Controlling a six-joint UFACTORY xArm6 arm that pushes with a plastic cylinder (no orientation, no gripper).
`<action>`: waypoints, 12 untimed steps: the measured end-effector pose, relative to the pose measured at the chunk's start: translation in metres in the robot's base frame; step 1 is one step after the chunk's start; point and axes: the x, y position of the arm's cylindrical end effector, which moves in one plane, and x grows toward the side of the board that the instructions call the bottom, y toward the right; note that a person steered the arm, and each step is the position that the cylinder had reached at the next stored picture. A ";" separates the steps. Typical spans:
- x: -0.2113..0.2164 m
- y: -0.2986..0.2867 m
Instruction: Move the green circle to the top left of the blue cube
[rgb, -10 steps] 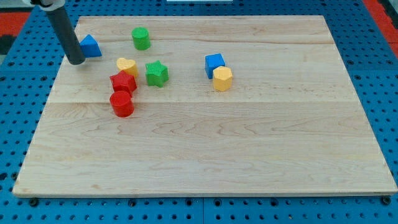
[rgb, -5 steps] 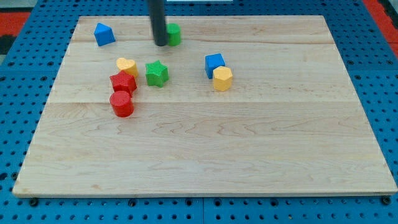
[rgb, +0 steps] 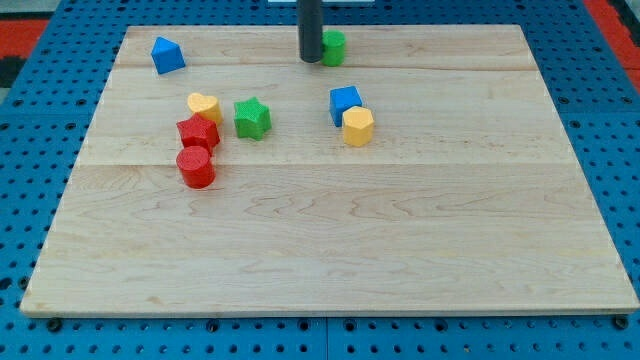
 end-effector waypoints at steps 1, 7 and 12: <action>-0.004 0.034; -0.048 0.063; -0.017 -0.010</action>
